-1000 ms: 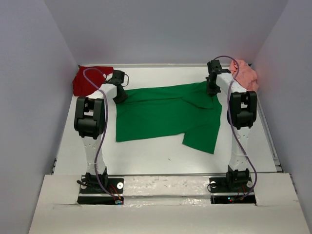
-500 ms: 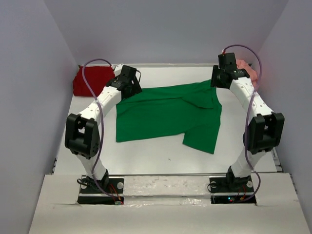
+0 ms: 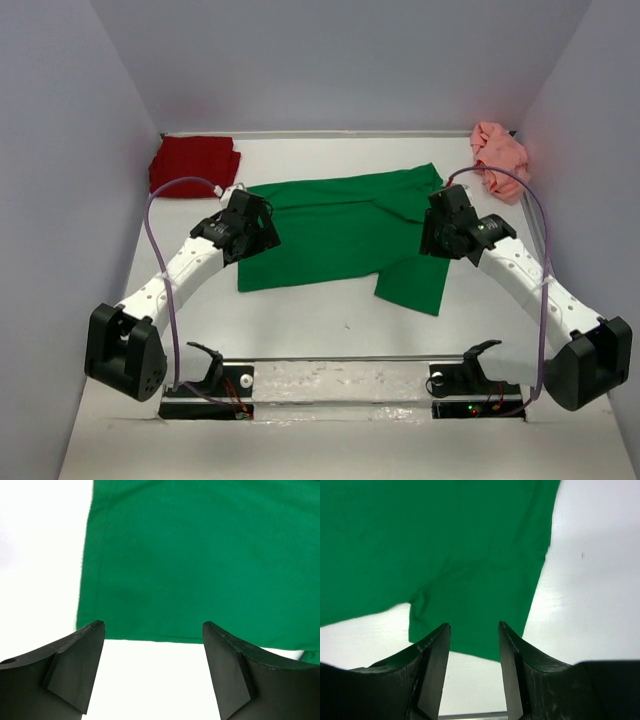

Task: Fold and stack the t-shirts
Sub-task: Fold the tshirt

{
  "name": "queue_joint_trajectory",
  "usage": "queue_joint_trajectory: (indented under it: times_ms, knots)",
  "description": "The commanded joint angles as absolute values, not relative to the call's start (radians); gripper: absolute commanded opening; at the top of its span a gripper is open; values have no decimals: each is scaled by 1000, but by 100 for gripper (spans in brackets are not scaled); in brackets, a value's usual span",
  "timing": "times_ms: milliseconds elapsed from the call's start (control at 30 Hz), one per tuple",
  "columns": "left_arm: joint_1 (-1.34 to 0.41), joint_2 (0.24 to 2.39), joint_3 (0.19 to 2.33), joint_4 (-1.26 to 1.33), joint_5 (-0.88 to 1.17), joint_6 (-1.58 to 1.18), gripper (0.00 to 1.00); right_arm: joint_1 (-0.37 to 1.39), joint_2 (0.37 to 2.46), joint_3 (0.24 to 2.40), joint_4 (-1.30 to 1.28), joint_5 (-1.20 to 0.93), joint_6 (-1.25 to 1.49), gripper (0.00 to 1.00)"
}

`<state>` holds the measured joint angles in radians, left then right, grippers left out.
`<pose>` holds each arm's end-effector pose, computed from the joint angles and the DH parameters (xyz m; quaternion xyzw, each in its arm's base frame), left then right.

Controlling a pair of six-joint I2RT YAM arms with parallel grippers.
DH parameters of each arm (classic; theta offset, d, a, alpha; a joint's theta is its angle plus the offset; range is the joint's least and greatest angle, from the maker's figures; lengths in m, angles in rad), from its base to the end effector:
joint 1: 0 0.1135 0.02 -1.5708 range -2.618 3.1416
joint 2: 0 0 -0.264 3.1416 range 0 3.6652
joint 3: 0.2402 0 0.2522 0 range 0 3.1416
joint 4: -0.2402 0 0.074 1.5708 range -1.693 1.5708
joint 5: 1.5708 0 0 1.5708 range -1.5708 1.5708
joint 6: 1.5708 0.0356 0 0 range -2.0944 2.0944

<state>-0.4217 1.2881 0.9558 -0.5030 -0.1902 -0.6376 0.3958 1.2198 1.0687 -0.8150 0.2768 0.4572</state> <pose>0.2496 -0.1046 0.2630 -0.1340 0.9198 -0.1044 0.3536 0.2270 0.0843 0.2948 0.0701 0.9438 0.0021 0.3230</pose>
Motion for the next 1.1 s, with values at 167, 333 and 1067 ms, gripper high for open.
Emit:
queue_joint_trajectory:
  times_ms: [167, 333, 1067]
  knots:
    - [-423, 1154, 922, -548, -275, -632, 87, 589, 1276, 988, -1043, 532, 813, 49]
    - [-434, 1131, 917, -552, -327, -624, 87, 724, 1434, 1029, -1233, 615, 1038, 50]
    - [-512, 1040, 836, -437, -169, -558, 87, 756, 1078, 666, -1006, 403, 1422, 49]
